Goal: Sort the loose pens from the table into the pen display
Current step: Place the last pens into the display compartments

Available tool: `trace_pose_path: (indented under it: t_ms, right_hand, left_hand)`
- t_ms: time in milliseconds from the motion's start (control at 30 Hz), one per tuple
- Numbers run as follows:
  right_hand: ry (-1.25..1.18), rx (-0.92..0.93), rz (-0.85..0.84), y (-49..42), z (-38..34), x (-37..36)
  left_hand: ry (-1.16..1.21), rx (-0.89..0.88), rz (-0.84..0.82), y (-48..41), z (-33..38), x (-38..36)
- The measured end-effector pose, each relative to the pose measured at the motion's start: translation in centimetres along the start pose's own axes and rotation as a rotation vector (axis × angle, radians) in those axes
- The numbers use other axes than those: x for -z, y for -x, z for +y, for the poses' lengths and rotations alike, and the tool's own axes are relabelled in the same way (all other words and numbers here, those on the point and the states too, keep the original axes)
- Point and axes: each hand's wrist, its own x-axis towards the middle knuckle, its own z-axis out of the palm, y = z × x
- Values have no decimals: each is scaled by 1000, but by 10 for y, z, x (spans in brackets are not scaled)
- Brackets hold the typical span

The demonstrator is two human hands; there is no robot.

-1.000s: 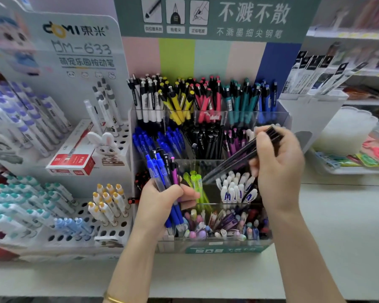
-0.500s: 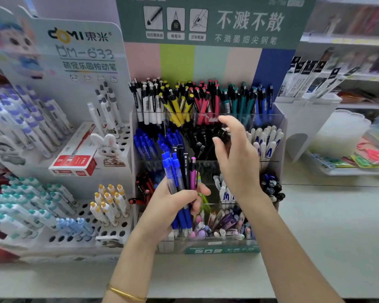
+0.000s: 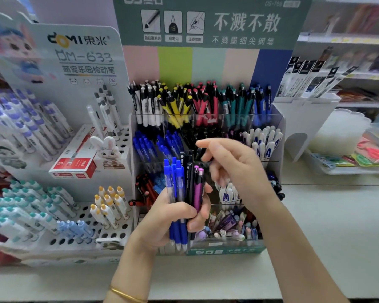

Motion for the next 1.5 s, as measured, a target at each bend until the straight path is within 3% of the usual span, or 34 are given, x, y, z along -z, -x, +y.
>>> trace_pose_path:
  t_ms: [67,200,467,667,867,967,1100,1233,1367,1500]
  right_hand:
    - [-54,-140,-189,0,-1,2]
    - [-132,-241,-260,-1,4,6]
    - [-126,-238,-156,-2,1,6]
    - [-183,-243,22,-11,7,9]
    - [-187,-294,-143,-8,6,8]
    - [-197,-244,-47,-10,7,12]
    - [-259,-108,316,-14,3,32]
    - [-24,143,594,-15,4,30]
    - [230,360,628,-18,12,18]
    - [448,413,552,-28,22,8]
  left_hand:
    - [-56,27,-28,0,0,-1]
    - [-85,112,-85,0,-2,-2]
    - [-136,183,15,0,5,-8]
    - [-102,235,7,4,0,-6]
    - [-35,249,-31,2,-1,-4]
    - [-43,250,-26,1,0,-4]
    - [8,259,58,6,0,2]
    - [-103,229,166,5,2,4]
    - [-134,169,180,0,4,1]
    - [-150,146,163,0,5,3]
